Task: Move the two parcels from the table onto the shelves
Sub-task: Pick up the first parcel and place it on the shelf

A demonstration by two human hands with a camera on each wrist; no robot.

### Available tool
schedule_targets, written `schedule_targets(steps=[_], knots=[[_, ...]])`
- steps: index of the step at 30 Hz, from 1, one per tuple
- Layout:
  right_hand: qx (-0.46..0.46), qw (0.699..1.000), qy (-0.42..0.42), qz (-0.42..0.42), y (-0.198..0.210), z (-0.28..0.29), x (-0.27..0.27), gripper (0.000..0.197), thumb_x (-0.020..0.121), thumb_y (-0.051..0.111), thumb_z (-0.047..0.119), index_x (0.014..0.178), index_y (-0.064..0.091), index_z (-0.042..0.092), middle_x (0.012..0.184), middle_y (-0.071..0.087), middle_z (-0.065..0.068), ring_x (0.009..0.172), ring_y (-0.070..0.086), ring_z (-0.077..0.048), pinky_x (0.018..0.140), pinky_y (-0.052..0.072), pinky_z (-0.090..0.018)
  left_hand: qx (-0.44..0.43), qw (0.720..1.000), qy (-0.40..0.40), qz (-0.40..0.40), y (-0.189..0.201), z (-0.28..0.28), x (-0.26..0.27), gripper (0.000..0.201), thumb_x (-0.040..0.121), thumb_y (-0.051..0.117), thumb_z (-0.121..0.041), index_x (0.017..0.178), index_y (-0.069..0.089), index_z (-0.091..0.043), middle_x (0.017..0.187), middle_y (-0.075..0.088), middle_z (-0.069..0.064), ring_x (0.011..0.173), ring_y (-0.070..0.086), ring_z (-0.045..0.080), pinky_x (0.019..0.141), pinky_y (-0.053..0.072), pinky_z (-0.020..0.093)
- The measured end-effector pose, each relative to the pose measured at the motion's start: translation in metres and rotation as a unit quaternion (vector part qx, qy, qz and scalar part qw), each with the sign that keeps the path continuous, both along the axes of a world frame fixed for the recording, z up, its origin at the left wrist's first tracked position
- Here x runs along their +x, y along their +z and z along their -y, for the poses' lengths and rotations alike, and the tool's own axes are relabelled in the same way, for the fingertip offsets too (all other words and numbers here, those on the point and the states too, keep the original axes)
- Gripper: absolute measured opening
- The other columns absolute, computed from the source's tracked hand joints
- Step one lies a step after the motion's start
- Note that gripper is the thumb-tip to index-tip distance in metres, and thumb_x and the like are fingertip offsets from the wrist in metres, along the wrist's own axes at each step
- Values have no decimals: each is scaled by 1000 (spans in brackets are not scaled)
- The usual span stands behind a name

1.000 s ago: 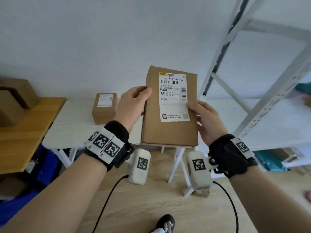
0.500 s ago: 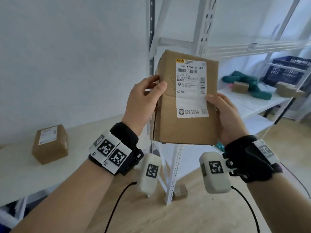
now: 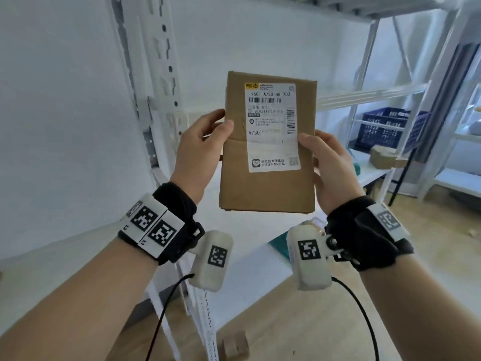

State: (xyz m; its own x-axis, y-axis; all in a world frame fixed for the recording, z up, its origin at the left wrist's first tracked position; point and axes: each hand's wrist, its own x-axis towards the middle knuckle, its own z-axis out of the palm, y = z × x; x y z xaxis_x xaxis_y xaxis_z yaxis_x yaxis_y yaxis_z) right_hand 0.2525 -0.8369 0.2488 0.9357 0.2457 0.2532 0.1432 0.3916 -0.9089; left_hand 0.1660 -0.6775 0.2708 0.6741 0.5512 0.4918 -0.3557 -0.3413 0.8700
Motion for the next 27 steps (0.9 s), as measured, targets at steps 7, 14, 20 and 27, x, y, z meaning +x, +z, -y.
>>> schedule_targets(steps=[7,14,20,27], knots=[[0,999,-17,40,49,46,96,24,80,70,26,97,54,20,109,68,-12,84,63,-17,72,51,-32,-7,997,9,73,34,51,84,14,94,55,-17,108,55,-22,93,68,-10,74,65,-3,63,53,12],[-6,998,-4,63,69,63,179,17,84,64,22,99,56,20,90,67,3,68,62,-7,59,46,-23,13,996,8,84,50,72,166,12,93,56,-15,95,58,-26,100,69,-8,85,66,4,68,53,14],[4,996,18,86,73,70,256,9,88,57,13,92,54,21,85,66,6,72,61,-8,57,46,-18,17,994,-12,108,52,75,247,17,92,57,-15,107,58,-23,115,68,-4,99,66,8,81,53,20],[3,992,32,124,109,72,376,8,90,56,15,92,56,22,81,65,9,74,60,-8,63,45,-22,-2,987,-44,158,82,74,364,28,93,55,-10,120,59,-18,119,67,-3,93,66,2,75,52,15]])
